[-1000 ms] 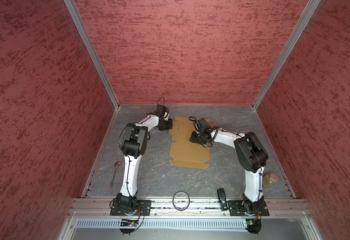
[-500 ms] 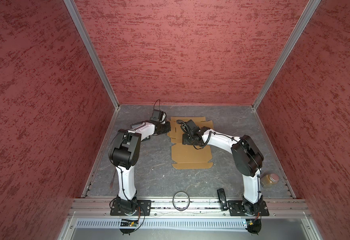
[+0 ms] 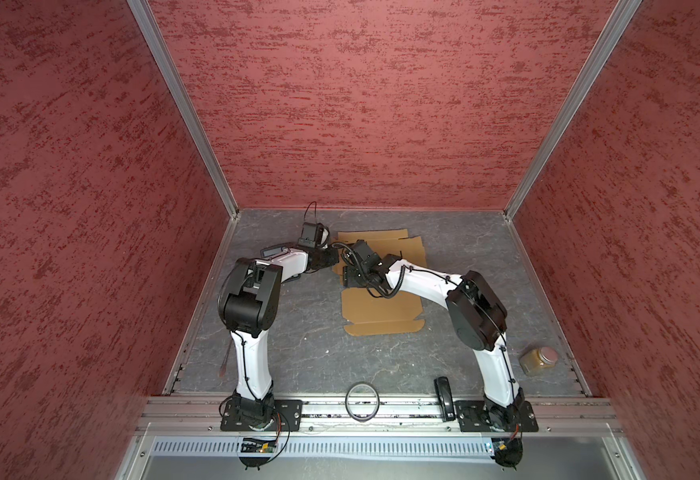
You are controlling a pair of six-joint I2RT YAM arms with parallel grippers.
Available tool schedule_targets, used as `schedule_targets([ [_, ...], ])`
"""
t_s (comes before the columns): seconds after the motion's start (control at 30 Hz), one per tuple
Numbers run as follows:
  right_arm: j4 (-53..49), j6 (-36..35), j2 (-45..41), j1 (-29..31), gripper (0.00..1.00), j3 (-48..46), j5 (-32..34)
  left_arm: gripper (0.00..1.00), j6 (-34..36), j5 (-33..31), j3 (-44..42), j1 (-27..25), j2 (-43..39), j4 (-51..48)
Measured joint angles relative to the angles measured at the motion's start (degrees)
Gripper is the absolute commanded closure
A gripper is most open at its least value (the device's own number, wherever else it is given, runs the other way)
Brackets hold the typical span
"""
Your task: Fold the paper box
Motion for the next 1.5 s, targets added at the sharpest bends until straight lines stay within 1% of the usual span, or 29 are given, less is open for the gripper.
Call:
schedule_targets([
  [0.23, -0.1, 0.0, 2.6, 0.2, 0.27, 1.6, 0.9, 0.99, 0.2, 1.8, 1.1, 1.4, 3.2, -1.0],
  [0.63, -2.3, -0.7, 7.5, 1.1, 0.26, 9.9, 1.4, 0.99, 0.5, 2.4, 2.3, 1.7, 3.5, -2.6],
  [1.07, -6.4, -1.5, 12.3, 2.0, 0.26, 15.0, 2.6, 1.0, 0.5, 3.5, 2.5, 1.7, 4.2, -2.5],
  [1.23, -7.8, -1.7, 13.2, 2.0, 0.31, 16.5, 3.8, 1.0, 0.5, 3.6, 2.5, 1.7, 4.2, -2.4],
  [1.5, -8.7, -1.5, 13.2, 2.1, 0.48, 16.5, 4.7, 1.0, 0.5, 3.7, 2.5, 1.7, 4.2, -2.4],
])
